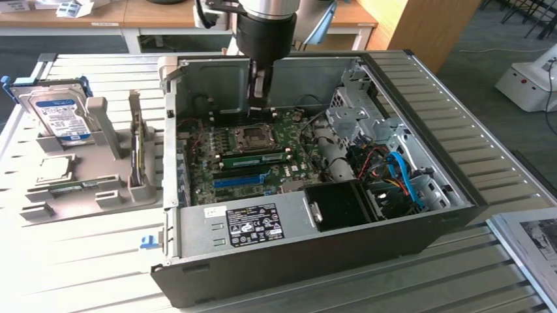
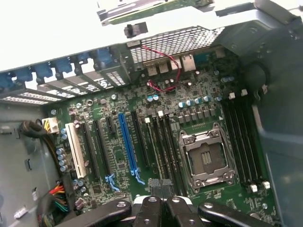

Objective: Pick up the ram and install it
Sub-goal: 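Press down the ram until it locks into place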

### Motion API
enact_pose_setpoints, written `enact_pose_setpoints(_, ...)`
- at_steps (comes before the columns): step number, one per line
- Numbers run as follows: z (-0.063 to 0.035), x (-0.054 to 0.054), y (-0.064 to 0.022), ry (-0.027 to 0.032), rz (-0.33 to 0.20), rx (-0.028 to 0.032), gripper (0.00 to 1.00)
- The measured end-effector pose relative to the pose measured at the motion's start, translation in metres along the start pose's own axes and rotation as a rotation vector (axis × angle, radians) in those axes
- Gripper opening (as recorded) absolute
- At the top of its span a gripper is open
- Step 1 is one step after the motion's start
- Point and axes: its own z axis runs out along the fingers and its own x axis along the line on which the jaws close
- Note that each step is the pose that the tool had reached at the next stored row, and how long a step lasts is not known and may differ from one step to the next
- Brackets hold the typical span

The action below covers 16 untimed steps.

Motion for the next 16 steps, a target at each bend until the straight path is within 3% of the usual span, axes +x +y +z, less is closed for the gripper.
enact_pose_setpoints(8, 0.0000, 0.0000, 0.0000, -0.0030, 0.101, 0.0002, 0.10)
enact_pose_setpoints(16, 0.0001, 0.0000, 0.0000, -0.0072, 0.241, 0.0005, 0.10)
